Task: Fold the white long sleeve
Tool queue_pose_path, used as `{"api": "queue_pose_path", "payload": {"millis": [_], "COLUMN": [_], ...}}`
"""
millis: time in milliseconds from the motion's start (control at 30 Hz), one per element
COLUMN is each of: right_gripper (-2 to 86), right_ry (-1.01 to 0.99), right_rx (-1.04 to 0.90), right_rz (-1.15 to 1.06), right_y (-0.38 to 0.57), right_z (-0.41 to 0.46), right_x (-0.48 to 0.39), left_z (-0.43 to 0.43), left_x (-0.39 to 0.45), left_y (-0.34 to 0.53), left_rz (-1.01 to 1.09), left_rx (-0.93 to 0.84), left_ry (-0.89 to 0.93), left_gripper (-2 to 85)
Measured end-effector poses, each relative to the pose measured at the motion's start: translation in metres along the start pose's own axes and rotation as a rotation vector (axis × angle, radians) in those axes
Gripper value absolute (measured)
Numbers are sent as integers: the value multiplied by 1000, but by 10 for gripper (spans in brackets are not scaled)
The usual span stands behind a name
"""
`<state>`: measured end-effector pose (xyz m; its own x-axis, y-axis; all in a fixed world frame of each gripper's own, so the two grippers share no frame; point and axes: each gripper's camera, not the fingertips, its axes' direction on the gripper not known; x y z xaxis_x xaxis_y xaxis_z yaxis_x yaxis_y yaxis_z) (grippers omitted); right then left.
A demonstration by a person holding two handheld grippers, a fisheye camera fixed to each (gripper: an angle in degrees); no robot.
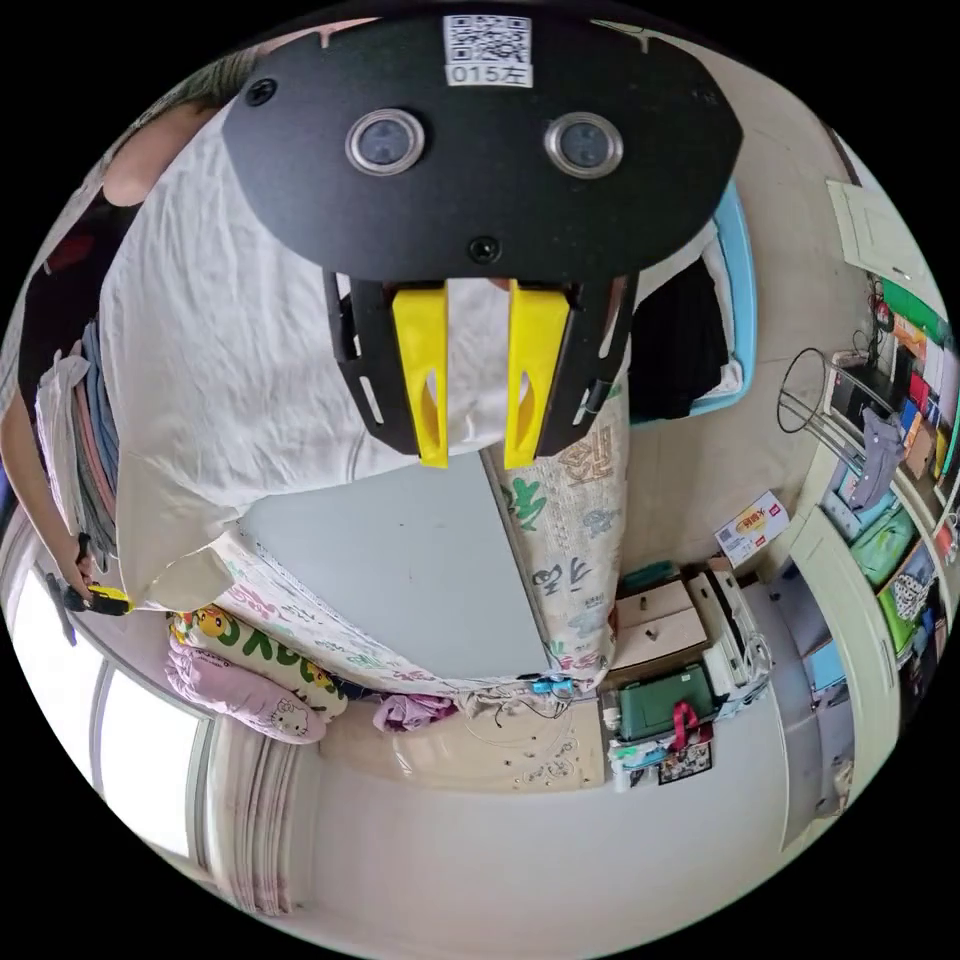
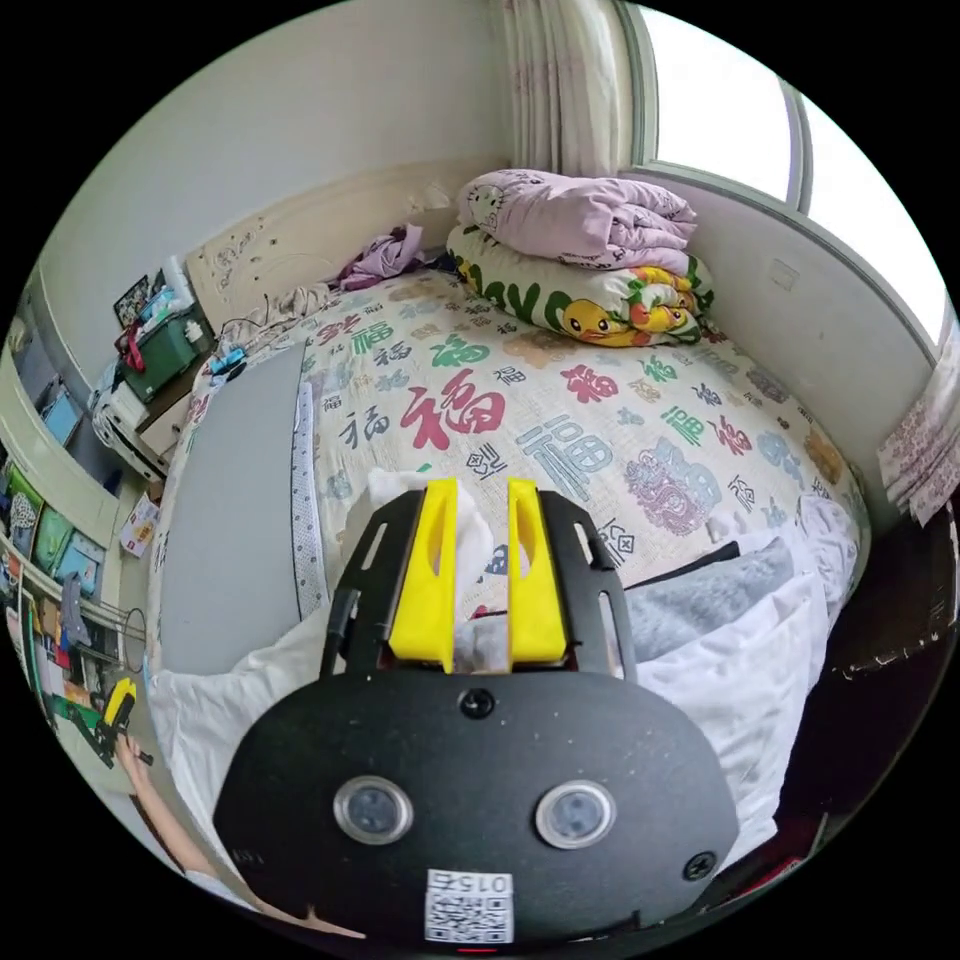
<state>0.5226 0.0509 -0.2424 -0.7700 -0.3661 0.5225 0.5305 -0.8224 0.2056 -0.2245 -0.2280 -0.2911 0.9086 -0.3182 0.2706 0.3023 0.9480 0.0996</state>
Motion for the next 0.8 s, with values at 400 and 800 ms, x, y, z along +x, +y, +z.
{"api": "queue_pose_path", "payload": {"millis": [400, 800], "right_gripper": [60, 56], "right_ry": [-357, -430], "right_rx": [-80, -475], "right_rz": [-539, -1121], "right_y": [96, 333], "right_z": [-17, 102], "right_x": [-99, -201], "left_z": [69, 29], "left_x": [-19, -32], "left_y": [18, 28], "left_rz": [-24, 194], "left_rx": [-86, -125], "left_ry": [181, 398], "left_gripper": [30, 0]}}
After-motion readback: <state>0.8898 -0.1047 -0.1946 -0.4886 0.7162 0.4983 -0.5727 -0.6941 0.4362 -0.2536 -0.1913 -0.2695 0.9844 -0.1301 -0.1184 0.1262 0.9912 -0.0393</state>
